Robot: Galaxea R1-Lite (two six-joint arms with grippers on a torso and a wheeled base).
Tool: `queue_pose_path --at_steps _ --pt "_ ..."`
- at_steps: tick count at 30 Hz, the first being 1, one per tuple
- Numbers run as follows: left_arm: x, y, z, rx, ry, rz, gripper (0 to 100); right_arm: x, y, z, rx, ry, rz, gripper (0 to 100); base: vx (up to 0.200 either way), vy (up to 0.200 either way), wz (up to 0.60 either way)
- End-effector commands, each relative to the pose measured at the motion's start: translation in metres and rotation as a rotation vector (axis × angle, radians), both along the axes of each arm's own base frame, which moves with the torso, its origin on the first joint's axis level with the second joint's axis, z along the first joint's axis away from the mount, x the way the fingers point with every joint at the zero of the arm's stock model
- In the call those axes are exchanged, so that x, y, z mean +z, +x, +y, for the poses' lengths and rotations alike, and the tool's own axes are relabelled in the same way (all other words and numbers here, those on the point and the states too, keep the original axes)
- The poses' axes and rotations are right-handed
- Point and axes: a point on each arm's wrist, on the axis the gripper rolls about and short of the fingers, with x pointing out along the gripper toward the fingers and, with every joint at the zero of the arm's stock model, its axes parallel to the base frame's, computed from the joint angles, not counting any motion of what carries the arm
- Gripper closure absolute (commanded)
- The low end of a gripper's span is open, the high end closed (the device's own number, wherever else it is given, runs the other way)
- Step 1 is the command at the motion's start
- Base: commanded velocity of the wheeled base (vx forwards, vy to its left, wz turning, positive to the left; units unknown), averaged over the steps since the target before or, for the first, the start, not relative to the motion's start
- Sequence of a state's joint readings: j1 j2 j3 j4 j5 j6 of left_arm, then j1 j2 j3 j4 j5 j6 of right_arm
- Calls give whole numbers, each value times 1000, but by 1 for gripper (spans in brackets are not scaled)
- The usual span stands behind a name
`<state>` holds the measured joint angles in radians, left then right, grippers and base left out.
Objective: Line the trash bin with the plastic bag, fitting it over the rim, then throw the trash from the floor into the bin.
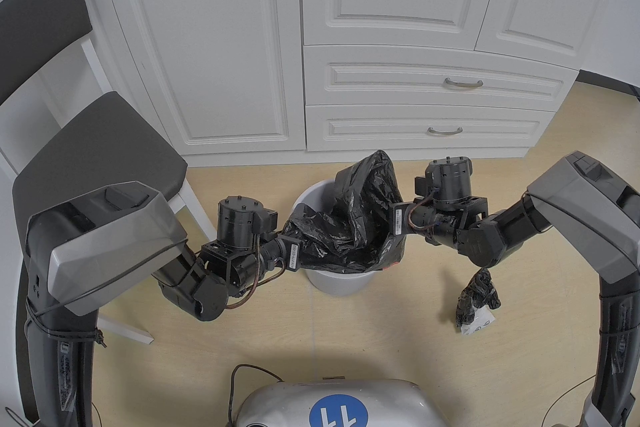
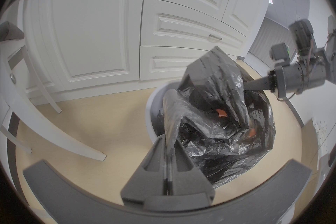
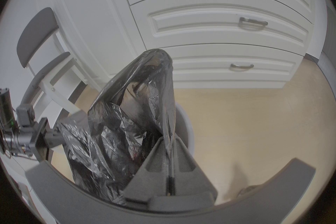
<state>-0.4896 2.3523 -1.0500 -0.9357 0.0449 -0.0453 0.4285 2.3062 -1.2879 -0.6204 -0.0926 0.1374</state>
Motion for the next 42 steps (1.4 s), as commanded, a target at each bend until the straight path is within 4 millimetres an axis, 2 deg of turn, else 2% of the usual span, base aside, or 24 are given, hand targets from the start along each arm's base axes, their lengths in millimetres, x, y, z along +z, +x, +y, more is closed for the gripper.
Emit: queue_pose_path --at_steps 1,7,13,24,29,40,42 --pt "14 -9 7 22 -43 -17 100 15 -32 -17 -38 -25 5 100 0 0 0" --pt "30 -10 14 35 -51 -32 100 13 -46 -25 -64 -75 -18 100 0 0 0" --pt "41 -17 19 43 -16 53 100 12 -52 -27 -69 -115 -13 100 0 0 0" --pt "71 -32 24 48 55 216 100 -7 -65 -27 -10 -239 30 100 0 0 0" --pt "62 -35 22 42 76 252 100 -22 -67 -19 -4 -274 59 100 0 0 0" --pt "18 -40 16 22 90 274 100 -38 -75 -12 20 -364 82 100 0 0 0" --pt "4 -39 16 26 78 254 100 -47 -74 -7 28 -372 97 100 0 0 0"
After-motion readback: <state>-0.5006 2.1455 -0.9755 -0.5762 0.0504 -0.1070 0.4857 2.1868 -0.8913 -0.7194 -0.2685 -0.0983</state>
